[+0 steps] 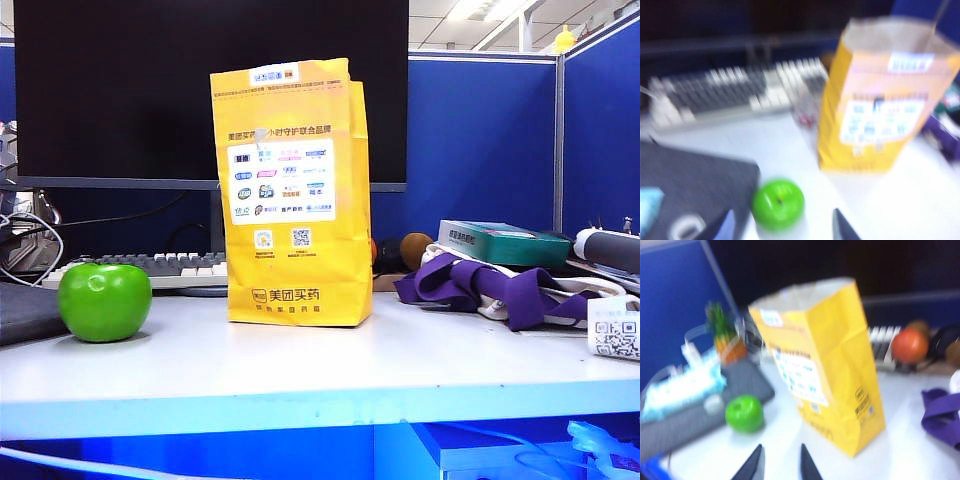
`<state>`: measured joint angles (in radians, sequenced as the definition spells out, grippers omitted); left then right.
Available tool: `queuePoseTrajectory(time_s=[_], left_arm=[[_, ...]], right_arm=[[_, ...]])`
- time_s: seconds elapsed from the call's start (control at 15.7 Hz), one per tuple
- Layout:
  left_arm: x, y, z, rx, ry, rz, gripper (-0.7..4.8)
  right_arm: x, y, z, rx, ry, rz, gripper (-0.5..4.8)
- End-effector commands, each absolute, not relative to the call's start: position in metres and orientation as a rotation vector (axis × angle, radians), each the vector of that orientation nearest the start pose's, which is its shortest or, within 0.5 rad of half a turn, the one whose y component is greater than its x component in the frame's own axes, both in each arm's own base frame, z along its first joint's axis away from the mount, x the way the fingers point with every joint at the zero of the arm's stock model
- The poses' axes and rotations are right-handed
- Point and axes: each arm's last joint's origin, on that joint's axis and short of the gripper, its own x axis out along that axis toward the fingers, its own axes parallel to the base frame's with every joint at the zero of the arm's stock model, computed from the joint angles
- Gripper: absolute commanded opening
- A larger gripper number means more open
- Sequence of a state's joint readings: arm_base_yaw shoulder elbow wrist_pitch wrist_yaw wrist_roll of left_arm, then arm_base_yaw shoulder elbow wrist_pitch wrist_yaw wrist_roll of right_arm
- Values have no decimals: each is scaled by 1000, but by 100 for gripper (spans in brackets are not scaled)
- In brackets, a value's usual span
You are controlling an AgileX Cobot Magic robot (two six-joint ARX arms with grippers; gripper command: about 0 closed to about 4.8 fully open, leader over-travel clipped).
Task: Pick up the green apple and throw it into the yellow paper bag.
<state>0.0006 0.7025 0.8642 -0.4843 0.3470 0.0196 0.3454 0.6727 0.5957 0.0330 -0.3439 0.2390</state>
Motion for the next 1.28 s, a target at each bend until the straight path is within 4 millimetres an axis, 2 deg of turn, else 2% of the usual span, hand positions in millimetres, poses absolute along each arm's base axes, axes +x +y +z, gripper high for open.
queuePoseTrajectory(time_s=[0.06,0.19,0.26,0.38,0.51,0.57,0.64,0.7,0.89,1.08,1.15,1.28], left_arm=[[158,-11,335,-7,459,-387,256],[167,-11,327,18,515,-404,273],[170,-12,323,27,540,-427,355],[176,-15,319,67,562,-441,479],[182,-18,314,113,584,-437,479],[186,-22,311,136,595,-454,479],[191,-24,307,169,609,-467,479],[195,-26,303,192,635,-471,479],[216,-38,282,229,732,-513,479],[235,-52,263,354,773,-514,479],[247,-55,256,428,758,-473,479],[258,-57,250,424,744,-470,479]], right_arm=[[162,79,313,140,254,746,95],[174,91,314,109,361,790,95],[180,95,313,80,416,790,95],[188,101,310,57,473,800,95],[194,106,303,72,518,866,96],[196,108,300,78,536,884,146],[197,109,298,84,546,909,264],[199,111,295,101,568,932,479],[201,115,294,94,570,955,479],[194,128,294,73,559,1021,479],[188,140,293,56,561,1074,479],[184,153,291,28,564,1084,479]])
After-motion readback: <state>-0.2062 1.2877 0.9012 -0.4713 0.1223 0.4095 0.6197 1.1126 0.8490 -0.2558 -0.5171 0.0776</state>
